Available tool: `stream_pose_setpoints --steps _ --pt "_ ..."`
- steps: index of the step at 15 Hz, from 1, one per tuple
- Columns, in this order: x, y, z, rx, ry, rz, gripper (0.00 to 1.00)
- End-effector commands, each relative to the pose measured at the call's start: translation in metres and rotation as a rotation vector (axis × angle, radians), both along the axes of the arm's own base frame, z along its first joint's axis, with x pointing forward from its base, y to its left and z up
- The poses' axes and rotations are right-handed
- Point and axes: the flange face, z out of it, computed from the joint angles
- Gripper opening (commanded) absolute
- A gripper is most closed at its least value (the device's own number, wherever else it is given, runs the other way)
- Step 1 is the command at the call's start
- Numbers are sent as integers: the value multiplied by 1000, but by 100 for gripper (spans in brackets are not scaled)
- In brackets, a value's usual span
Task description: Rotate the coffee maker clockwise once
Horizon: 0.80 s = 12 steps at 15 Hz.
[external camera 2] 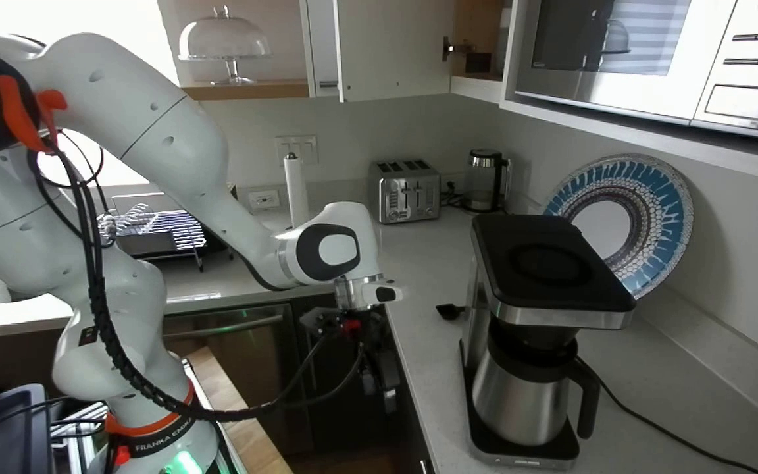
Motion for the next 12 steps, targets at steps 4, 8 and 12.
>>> stream_pose_setpoints --steps 4,8,12 --pt "-22 -64 -28 -12 -87 38 100" --pt "-17 -90 -30 -36 -158 26 100" --pt "-14 -115 -39 -75 -167 -123 100"
